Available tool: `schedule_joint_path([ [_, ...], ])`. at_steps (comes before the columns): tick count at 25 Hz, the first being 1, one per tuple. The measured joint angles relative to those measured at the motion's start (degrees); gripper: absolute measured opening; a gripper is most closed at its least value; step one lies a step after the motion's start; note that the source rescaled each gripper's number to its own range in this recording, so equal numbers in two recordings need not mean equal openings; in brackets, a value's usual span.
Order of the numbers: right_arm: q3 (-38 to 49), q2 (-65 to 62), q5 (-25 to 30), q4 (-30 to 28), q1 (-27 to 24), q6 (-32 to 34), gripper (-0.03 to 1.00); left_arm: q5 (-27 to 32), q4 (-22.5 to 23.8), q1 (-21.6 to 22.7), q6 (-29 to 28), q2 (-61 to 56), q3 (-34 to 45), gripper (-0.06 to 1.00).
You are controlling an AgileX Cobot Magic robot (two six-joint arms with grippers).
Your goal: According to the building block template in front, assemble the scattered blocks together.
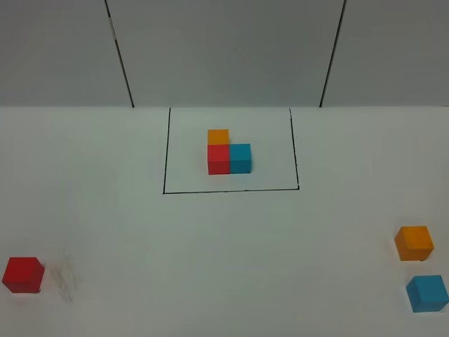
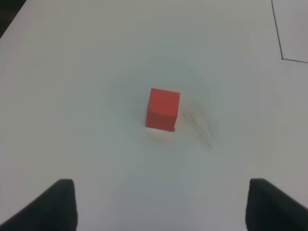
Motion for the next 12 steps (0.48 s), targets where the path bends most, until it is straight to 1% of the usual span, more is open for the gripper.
schedule_joint_path([
  [3,0.0,0.0,0.0,0.0,0.0,0.0,0.54,-1.3,0.0,0.0,-0.1,5.0,-0.8,0.89],
  [6,0.0,0.0,0.0,0.0,0.0,0.0,0.54,-4.9,0.0,0.0,-0.2,14.2,-4.0,0.89],
  [9,0.0,0.0,0.0,0.0,0.0,0.0,0.54,-7.0,0.9,0.0,-1.0,25.9,-8.7,0.84],
  [12,0.0,0.0,0.0,0.0,0.0,0.0,0.54,-8.3,1.8,0.0,-1.0,39.3,-13.1,0.75],
])
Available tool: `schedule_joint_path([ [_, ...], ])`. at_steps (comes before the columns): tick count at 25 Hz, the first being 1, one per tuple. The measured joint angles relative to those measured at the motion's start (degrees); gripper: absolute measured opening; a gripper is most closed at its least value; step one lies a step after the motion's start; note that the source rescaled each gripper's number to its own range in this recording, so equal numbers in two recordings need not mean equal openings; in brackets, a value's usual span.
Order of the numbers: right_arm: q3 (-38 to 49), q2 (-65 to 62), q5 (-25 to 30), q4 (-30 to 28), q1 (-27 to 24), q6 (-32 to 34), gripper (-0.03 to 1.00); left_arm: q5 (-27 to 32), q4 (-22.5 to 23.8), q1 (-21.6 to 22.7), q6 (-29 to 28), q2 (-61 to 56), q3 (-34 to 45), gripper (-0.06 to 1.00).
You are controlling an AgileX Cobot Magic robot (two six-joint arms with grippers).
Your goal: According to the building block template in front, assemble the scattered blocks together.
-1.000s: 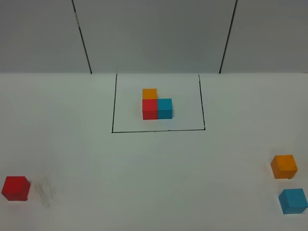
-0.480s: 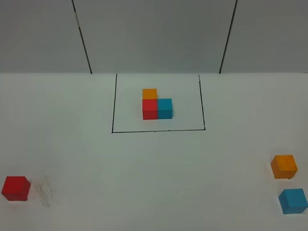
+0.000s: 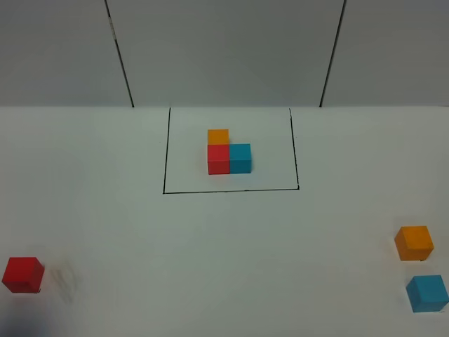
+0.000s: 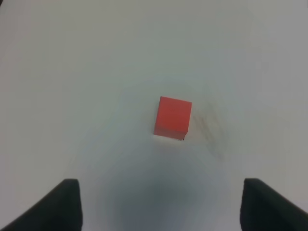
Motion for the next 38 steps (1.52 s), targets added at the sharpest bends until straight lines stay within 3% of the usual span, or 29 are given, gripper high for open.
schedule_joint_path([
  [5,0.0,0.0,0.0,0.0,0.0,0.0,0.54,-1.8,1.4,0.0,-0.1,19.5,-4.1,0.63],
  [13,0.0,0.0,0.0,0.0,0.0,0.0,0.54,-9.3,1.4,0.0,0.3,38.7,-4.2,0.61],
  [22,0.0,0.0,0.0,0.0,0.0,0.0,0.54,-14.5,-3.6,0.0,12.2,45.8,-4.4,0.61],
  [26,0.0,0.0,0.0,0.0,0.0,0.0,0.54,-16.5,-5.9,0.0,12.9,46.8,-4.6,0.61],
  [38,0.0,0.0,0.0,0.0,0.0,0.0,0.54,-16.8,-6.6,0.0,12.7,51.8,-4.6,0.61],
])
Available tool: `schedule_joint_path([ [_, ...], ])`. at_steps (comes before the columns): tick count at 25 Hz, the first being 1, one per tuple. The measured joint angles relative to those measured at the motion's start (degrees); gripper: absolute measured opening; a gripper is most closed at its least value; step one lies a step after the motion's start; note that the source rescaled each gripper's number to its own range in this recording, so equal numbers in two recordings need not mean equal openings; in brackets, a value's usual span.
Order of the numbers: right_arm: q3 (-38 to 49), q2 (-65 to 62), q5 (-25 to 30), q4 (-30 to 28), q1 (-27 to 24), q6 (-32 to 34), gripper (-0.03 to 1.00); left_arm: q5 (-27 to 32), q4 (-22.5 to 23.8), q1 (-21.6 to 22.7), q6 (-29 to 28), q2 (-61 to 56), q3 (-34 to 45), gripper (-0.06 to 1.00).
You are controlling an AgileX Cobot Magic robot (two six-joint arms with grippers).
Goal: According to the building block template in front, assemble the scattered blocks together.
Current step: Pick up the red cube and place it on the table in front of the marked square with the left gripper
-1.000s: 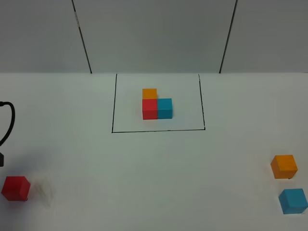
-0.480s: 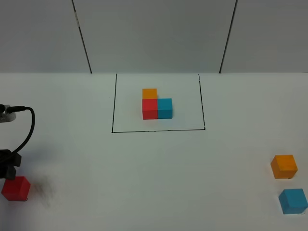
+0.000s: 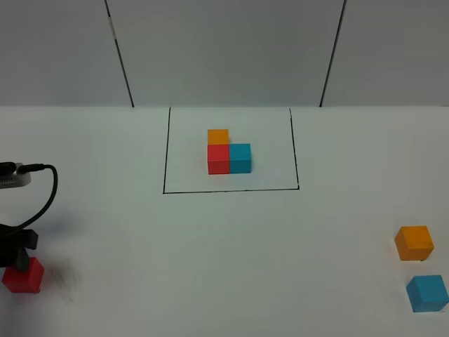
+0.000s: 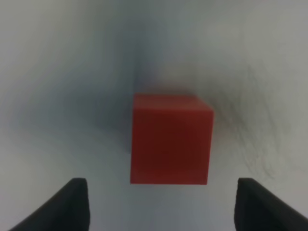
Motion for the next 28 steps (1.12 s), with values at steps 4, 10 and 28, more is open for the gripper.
schedule_joint_path([
  [4,0.0,0.0,0.0,0.0,0.0,0.0,0.54,-1.2,-0.6,0.0,0.0,2.9,0.0,0.61],
  [10,0.0,0.0,0.0,0.0,0.0,0.0,0.54,-4.0,-0.9,0.0,0.0,6.8,0.0,0.61],
  [28,0.0,0.0,0.0,0.0,0.0,0.0,0.54,-6.3,-1.0,-0.1,0.5,9.2,-0.8,0.01],
])
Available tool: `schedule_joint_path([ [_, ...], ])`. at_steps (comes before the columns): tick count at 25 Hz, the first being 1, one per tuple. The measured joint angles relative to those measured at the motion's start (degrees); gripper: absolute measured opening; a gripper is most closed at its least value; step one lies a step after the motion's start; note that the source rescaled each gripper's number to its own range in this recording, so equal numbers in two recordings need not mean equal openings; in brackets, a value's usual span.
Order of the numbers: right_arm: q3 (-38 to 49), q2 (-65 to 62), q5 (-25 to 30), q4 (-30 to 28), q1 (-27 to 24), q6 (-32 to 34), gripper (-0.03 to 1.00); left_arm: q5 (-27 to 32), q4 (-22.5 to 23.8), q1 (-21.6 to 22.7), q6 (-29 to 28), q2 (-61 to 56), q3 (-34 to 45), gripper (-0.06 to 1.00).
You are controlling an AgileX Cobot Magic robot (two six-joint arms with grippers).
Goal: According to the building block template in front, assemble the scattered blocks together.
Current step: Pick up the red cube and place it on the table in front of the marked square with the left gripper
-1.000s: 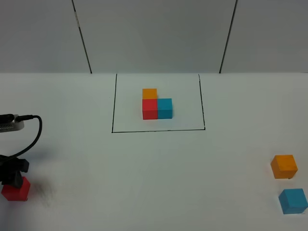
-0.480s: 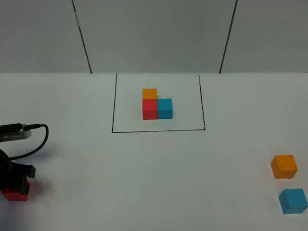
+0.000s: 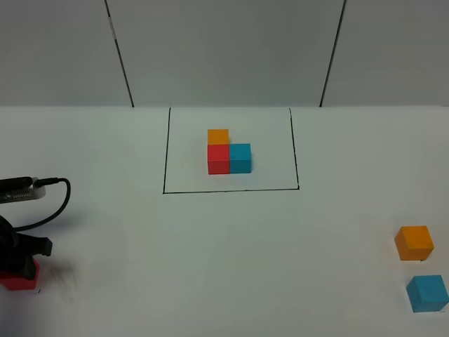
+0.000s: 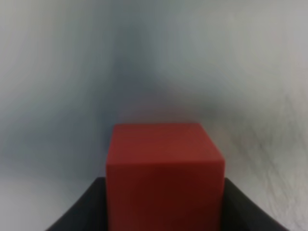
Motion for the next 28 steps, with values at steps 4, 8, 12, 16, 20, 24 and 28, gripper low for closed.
schedule_joint_path([
  [4,0.0,0.0,0.0,0.0,0.0,0.0,0.54,9.6,0.0,-2.7,4.4,-1.6,-7.4,0.00],
  [8,0.0,0.0,0.0,0.0,0.0,0.0,0.54,24.1,0.3,-12.1,15.1,-4.0,-21.0,0.00],
  [12,0.0,0.0,0.0,0.0,0.0,0.0,0.54,35.0,0.3,-25.7,27.9,-3.9,-34.2,0.00],
  [16,0.0,0.0,0.0,0.0,0.0,0.0,0.54,37.5,0.3,-39.4,37.2,-1.9,-42.8,0.00],
  [20,0.0,0.0,0.0,0.0,0.0,0.0,0.54,35.7,2.7,-49.4,39.9,2.1,-45.5,0.00],
  [24,0.0,0.0,0.0,0.0,0.0,0.0,0.54,37.4,6.6,-52.5,38.3,8.9,-45.6,0.00],
  [28,0.0,0.0,0.0,0.0,0.0,0.0,0.54,36.9,7.9,-52.5,37.0,14.9,-45.6,0.00],
])
